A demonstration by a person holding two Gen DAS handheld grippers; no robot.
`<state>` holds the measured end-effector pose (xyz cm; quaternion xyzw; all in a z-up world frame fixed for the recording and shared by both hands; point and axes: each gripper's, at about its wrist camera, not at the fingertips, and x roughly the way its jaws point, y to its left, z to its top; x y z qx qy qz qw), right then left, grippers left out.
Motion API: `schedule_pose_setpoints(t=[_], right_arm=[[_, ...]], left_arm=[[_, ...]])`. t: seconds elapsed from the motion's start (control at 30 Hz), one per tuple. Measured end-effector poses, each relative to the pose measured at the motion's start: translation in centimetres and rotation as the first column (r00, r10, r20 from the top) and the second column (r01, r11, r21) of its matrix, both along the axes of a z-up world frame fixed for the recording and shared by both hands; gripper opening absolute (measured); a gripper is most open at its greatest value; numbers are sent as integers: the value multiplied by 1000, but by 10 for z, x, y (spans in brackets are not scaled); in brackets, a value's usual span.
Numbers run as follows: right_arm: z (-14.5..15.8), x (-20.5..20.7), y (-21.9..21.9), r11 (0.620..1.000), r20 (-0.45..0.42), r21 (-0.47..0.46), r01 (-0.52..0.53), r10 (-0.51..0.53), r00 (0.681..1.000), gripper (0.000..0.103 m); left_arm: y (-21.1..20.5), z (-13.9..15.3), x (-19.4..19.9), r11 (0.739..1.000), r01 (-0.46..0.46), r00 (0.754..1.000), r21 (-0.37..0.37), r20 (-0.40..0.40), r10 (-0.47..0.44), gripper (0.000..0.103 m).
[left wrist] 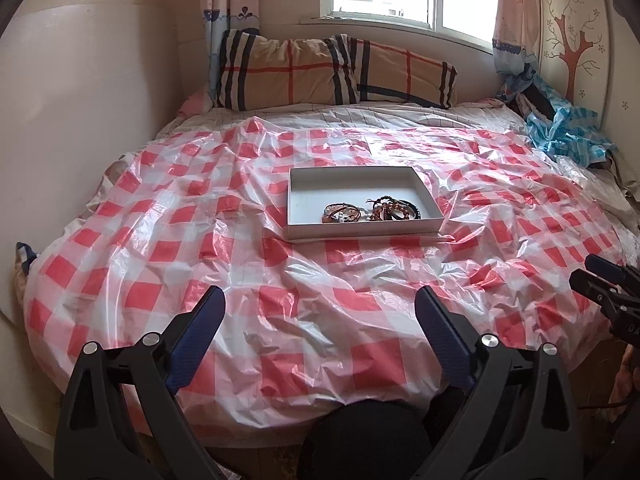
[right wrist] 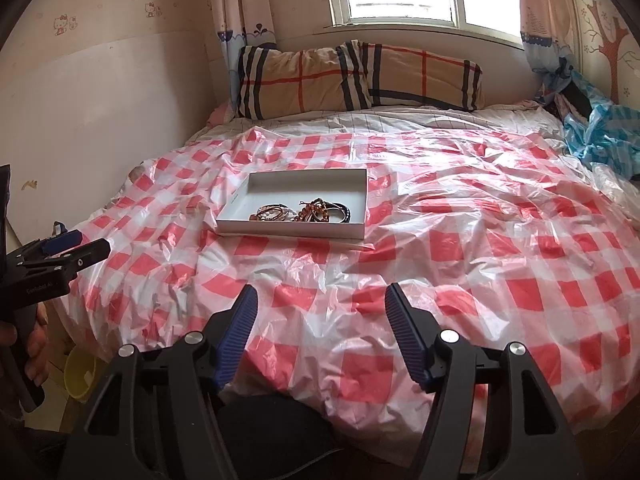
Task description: Organize jewelry
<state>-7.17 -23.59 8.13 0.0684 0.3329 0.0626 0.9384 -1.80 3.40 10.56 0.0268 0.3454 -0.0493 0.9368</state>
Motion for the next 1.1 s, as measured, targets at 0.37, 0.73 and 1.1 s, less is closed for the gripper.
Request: schedule_pose_setpoints(t=[0.37,0.73,1.1], right_arm=[[-3,-101,2,996,15,20,85,-86,996,76],[4,-161,29,999,62,24,44,-46,997,79],[8,-189,39,999,83,10,31,-31,996,83]], left_arm=[[15,2,-94,1000,-26,999,-3,-19,26,95],[15,16,-167,996,-90,993,4,81,90,95],[14,16,-195,996,-86,992,3,95,85,95]])
